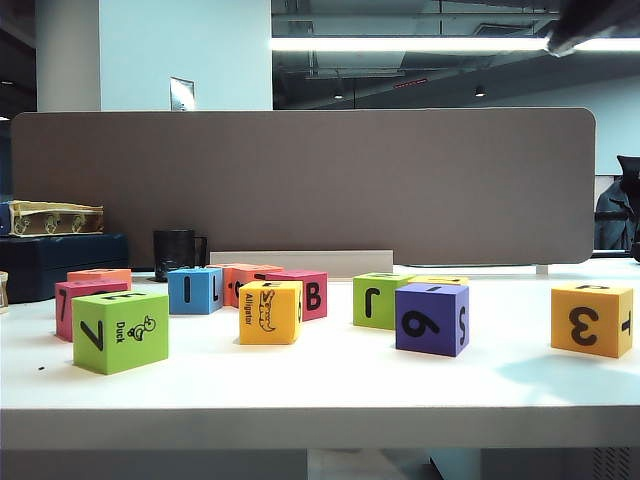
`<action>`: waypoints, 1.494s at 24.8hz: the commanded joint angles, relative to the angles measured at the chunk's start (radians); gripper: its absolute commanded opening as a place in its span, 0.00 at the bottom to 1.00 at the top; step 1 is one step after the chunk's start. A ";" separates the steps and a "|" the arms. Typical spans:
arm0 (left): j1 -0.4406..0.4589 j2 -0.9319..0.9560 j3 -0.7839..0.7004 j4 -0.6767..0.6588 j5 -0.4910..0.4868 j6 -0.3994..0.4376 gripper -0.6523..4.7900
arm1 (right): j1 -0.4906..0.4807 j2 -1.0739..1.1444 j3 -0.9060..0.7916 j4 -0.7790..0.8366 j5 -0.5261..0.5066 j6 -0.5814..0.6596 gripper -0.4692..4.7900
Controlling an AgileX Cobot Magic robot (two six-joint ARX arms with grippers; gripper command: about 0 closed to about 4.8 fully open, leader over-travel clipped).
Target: Select the appropriate blocks from the scattered letter blocks on the table and arrange them in a row to spell out "DEEP".
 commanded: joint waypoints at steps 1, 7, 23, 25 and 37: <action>-0.002 0.064 0.070 0.013 0.005 0.004 0.11 | 0.035 0.042 0.042 0.009 0.008 -0.003 0.09; -0.002 0.135 0.139 0.015 0.004 0.026 0.11 | 0.073 0.118 0.110 -0.037 0.008 -0.002 0.09; -0.002 0.180 0.157 -0.014 0.035 0.018 0.11 | 0.109 0.194 0.233 -0.067 -0.075 0.013 0.09; -0.002 0.180 0.157 -0.015 0.050 -0.018 0.11 | 0.109 0.194 0.233 -0.061 -0.072 0.013 0.09; -0.002 0.180 0.157 -0.016 0.113 -0.041 0.11 | 0.108 0.184 0.233 -0.151 0.201 0.012 0.09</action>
